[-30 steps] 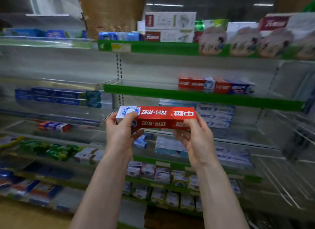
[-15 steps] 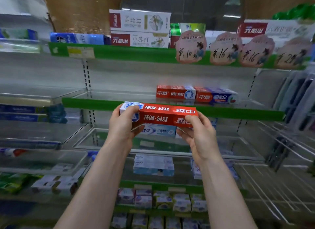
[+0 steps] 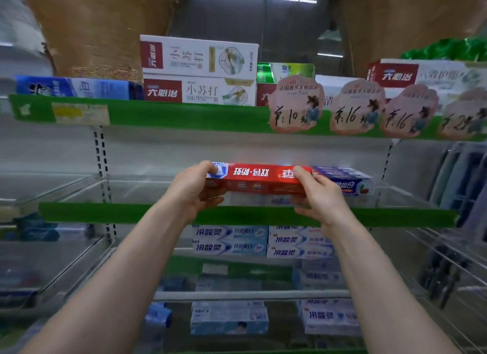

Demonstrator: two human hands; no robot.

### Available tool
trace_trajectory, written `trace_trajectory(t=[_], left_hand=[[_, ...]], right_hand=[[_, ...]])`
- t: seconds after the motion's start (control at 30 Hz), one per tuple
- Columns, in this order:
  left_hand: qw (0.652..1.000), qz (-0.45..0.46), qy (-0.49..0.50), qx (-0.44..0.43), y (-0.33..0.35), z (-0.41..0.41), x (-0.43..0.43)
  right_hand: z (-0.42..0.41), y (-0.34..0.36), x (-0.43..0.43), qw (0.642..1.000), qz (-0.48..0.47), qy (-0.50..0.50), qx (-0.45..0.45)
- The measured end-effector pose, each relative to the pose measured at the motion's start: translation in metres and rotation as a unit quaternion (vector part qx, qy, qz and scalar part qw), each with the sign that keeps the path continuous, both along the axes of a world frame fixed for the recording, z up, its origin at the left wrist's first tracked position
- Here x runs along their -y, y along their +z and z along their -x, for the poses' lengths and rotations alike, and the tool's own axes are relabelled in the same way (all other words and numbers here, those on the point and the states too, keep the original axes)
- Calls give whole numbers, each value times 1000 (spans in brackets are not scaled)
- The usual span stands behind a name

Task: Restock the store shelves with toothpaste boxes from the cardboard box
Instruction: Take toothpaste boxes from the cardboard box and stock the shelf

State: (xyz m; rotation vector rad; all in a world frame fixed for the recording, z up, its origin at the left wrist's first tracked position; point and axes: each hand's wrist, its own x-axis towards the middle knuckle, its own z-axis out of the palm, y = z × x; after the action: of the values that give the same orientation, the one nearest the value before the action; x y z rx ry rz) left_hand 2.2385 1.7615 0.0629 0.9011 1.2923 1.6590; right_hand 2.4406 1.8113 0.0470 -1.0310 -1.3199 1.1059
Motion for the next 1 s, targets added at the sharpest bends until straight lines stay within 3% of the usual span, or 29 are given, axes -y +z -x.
trace_trajectory(t=[0.2, 0.43, 0.53, 0.7, 0.87, 1.0], left_hand=[[996, 61, -19, -65, 5, -3, -43], [991, 107, 5, -83, 6, -13, -78], [995, 91, 13, -28, 4, -17, -89], [987, 13, -4, 157, 0, -27, -101], [992, 23, -72, 102, -4, -60, -107], [992, -11, -63, 104, 6, -61, -109]], right_hand=[[-9, 5, -45, 998, 46, 1, 38], [-27, 10, -81, 997, 19, 55, 47], [-30, 7, -93, 996, 4, 75, 50], [-24, 4, -98, 996, 45, 73, 36], [-8, 3, -91, 979, 100, 175, 41], [-18, 11, -86, 952, 87, 232, 179]])
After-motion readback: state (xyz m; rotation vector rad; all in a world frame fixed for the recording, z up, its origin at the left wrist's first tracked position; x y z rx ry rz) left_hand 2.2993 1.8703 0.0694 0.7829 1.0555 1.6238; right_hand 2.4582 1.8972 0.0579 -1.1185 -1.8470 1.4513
